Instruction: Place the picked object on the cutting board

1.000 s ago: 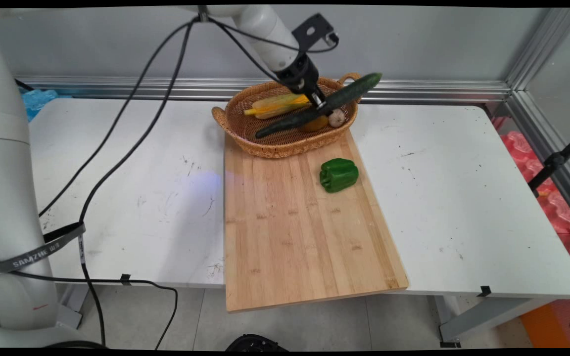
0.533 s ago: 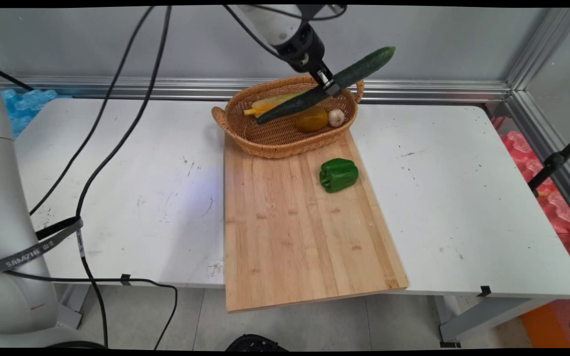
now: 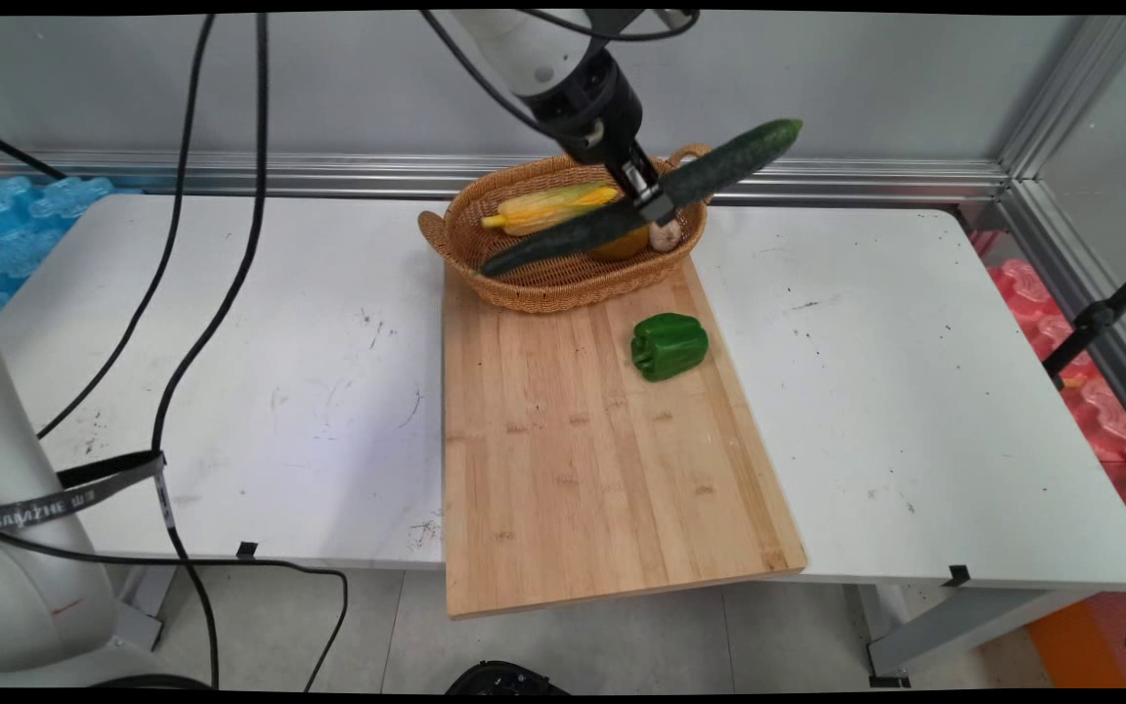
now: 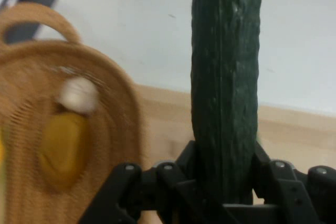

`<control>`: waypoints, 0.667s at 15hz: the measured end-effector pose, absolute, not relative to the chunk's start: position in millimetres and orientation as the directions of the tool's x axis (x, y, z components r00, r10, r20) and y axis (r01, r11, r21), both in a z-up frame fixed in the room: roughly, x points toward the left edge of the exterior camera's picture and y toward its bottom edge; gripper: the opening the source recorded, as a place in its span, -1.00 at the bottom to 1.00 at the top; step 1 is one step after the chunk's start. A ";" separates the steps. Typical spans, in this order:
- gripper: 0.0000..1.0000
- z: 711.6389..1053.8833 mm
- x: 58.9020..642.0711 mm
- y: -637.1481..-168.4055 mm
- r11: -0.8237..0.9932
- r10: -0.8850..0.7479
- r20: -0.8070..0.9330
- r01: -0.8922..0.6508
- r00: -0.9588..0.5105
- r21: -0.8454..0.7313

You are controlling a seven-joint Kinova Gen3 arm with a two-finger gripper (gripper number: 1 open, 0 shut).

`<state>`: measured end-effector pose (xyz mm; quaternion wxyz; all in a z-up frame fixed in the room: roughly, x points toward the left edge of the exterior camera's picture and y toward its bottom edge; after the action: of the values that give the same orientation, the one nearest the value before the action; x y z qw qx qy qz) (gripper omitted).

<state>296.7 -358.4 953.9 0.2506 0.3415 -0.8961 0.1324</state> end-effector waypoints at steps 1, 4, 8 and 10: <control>-1.00 954.0 291.5 -346.1 0.734 -0.551 0.530 -0.676 -0.644 -0.059; -1.00 949.6 273.9 -310.4 0.740 -0.572 0.501 -0.673 -0.650 -0.029; -1.00 936.4 250.0 -271.2 0.740 -0.597 0.462 -0.673 -0.656 -0.001; -1.00 928.8 241.7 -259.7 0.734 -0.610 0.446 -0.679 -0.655 0.006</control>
<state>241.7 -259.7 928.8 0.2146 0.3555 -0.9061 0.0807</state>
